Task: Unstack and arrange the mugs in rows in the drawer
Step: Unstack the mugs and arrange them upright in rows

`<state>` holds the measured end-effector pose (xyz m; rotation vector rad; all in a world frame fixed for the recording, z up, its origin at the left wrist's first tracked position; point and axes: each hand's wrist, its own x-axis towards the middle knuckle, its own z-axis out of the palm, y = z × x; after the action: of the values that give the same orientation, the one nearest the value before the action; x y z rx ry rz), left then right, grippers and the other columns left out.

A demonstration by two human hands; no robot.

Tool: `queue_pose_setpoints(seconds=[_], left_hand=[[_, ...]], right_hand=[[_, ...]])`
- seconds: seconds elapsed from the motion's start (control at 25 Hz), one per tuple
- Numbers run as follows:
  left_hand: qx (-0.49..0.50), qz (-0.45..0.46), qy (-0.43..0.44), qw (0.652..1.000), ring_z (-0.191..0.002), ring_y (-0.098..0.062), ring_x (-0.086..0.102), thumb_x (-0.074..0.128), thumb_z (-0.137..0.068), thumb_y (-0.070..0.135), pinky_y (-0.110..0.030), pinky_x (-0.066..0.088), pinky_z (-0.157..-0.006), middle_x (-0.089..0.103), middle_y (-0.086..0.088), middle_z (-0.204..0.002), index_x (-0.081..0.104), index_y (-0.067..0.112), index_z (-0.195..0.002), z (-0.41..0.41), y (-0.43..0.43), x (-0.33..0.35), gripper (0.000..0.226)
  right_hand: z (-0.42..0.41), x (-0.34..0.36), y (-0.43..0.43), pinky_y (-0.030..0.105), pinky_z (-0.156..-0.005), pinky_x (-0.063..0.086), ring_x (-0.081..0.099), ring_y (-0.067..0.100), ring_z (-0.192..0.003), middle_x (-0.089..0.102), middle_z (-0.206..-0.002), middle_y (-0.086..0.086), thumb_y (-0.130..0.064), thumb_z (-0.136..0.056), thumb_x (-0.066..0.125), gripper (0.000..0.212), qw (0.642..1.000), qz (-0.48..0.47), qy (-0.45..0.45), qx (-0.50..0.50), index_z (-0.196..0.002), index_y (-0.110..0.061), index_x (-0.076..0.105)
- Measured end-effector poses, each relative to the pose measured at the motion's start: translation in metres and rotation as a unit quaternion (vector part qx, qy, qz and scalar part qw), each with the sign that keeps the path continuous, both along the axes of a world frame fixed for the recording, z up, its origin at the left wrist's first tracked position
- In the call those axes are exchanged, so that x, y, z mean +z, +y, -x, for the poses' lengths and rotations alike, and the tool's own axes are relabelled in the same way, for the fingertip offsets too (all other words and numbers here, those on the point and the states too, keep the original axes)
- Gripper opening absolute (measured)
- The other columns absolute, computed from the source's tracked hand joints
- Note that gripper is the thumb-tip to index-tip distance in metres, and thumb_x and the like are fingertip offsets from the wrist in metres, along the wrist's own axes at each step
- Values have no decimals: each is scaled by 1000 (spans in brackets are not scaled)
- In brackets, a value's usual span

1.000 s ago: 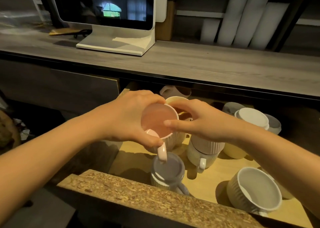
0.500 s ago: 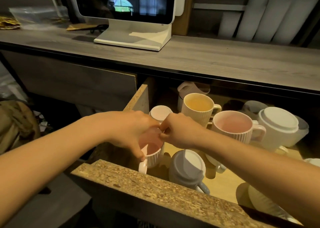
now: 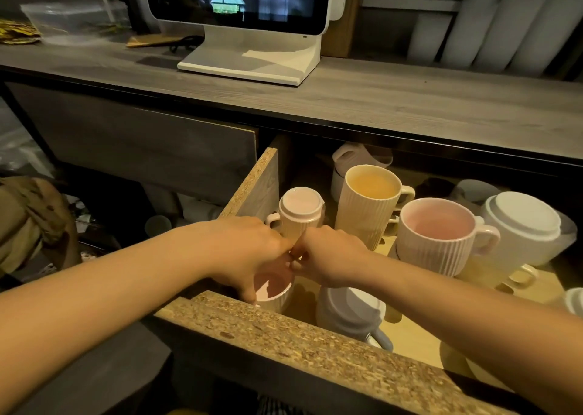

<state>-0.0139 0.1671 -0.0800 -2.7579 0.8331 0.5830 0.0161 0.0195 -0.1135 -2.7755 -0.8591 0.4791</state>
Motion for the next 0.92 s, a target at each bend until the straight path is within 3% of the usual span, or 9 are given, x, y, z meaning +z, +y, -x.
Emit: queue_pose_setpoints(seconds=[0.16,0.32,0.44,0.6,0.72,0.92], left_hand=[[28,-12,23,999,-110,-19,54,78,-67,41,-36,48,-94,58,4,-123,39,27,-128,0,-2,0,73],[63,3,59,996,-120,-18,50,72,-77,37,-29,45,-94,49,4,-136,32,26,-140,-2,-12,14,75],[38,42,33,998,-115,-17,53,66,-83,39,-31,47,-95,53,2,-133,37,25,-136,-9,-25,26,62],[25,51,12,998,-115,-18,52,64,-83,43,-30,46,-91,52,1,-133,35,23,-138,-17,-48,20,65],[35,63,55,996,-117,-18,52,65,-82,43,-35,46,-95,50,2,-137,33,25,-141,-16,-52,8,69],[54,68,91,992,-123,-15,47,65,-82,44,-31,42,-98,42,4,-144,27,28,-144,-15,-46,2,75]], right_hand=[[2,9,-3,36,-75,55,64,24,-90,69,-107,5,-40,-91,52,36,999,30,6,24,-115,-17,65],[1,36,-26,33,-77,56,64,23,-95,67,-112,4,-34,-91,56,37,995,69,-52,49,-125,-19,58],[3,49,-49,31,-81,55,65,21,-98,67,-115,2,-33,-90,58,36,996,64,-47,44,-124,-21,58],[12,44,-64,27,-79,53,62,18,-99,66,-116,-1,-37,-88,59,38,997,51,-43,31,-124,-23,57],[15,38,-66,25,-80,49,60,17,-106,62,-125,-3,-43,-86,60,53,998,41,-4,37,-135,-26,47],[24,28,-62,33,-80,54,60,22,-100,63,-119,1,-62,-75,62,73,988,142,-19,59,-132,-20,47]])
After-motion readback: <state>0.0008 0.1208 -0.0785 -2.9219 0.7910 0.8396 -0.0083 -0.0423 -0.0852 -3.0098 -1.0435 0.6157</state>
